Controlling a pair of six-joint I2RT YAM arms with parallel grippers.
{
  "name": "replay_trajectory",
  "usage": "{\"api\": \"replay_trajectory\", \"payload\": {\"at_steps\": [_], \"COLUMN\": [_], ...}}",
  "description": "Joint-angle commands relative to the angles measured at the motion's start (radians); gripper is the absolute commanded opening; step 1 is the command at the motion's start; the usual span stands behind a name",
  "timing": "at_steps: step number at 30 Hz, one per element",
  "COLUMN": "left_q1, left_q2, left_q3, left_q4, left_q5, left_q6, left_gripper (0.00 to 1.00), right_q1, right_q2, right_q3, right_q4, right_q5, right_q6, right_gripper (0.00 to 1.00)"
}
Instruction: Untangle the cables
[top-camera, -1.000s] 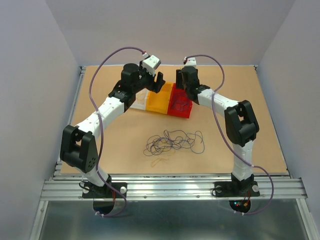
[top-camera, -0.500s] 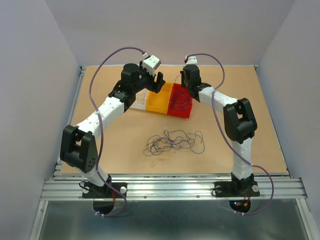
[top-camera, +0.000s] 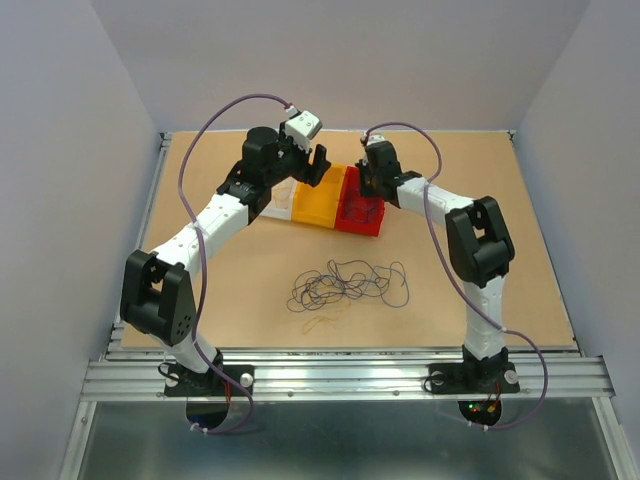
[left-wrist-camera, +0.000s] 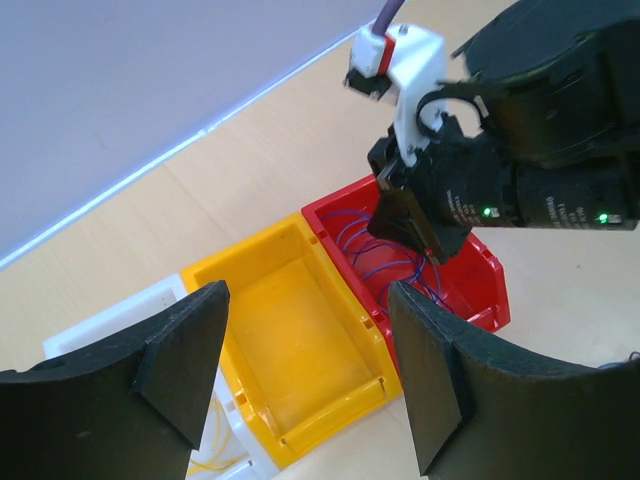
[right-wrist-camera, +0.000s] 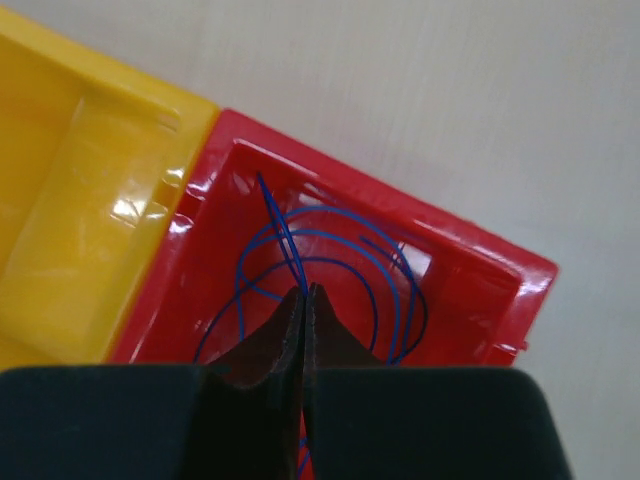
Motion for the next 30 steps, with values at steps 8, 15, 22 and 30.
{"api": "replay_trajectory", "payload": {"at_steps": [8, 15, 22, 30], "left_q1": [-0.008, -0.147, -0.342, -0.428], "left_q2": [-0.010, -0.109, -0.123, -0.015], "left_q3": [0.051, -0.093, -0.213, -0.228], "left_q4": [-0.172, -0.298, -0.317, -0.389], "left_q5": [0.043, -0.003, 0.010, 0.030], "left_q6": [0.113, 0.289, 0.441, 0.553], "left_gripper": [0.76, 0.77, 0.78, 0.76], "right_q1": [0.001, 0.010, 0.008, 0.008], "right_q2": [0.164, -0.194, -0.513, -0.694], "right_q3": [0.188, -0.132, -0.413, -0.556], "right_q4": [-0.196, 0.009, 0.086, 0.122], "right_q5": [-0.055, -0.103, -0.072, -0.008], "right_q6": [0.043, 0.031, 0.048, 0.074], "right_gripper": [0.17, 0.57, 0.73, 0.73]}}
